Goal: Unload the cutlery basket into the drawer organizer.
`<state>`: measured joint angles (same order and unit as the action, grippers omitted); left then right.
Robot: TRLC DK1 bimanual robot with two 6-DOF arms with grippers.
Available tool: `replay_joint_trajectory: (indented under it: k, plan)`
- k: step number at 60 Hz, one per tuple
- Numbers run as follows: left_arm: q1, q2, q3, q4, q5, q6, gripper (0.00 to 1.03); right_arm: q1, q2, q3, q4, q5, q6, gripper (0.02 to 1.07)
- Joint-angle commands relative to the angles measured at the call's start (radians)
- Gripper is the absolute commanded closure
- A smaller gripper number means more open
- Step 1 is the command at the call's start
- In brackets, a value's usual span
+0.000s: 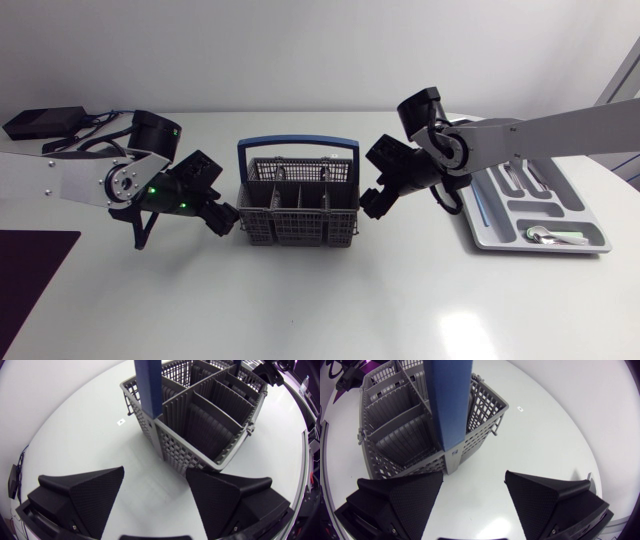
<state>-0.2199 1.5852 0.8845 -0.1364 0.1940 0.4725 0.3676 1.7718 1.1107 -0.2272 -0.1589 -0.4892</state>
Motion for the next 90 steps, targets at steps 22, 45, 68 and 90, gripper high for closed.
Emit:
replay_joint_trajectory:
  k: [22,45,68,90]
  plan:
    - [-0.029,0.019,0.001,0.024,0.032,-0.005,0.16,0.021,0.011,-0.006,0.02,-0.016,0.029,0.17]
    - [-0.039,0.018,-0.009,0.024,0.032,-0.008,0.16,0.011,0.008,-0.005,0.029,-0.011,0.029,0.17]
    - [0.005,-0.019,-0.033,0.023,0.032,0.002,0.12,-0.022,-0.029,-0.058,0.035,0.007,0.018,0.14]
    - [0.1,-0.171,-0.081,-0.008,0.048,-0.003,0.05,-0.059,-0.169,-0.17,0.058,0.018,0.005,0.07]
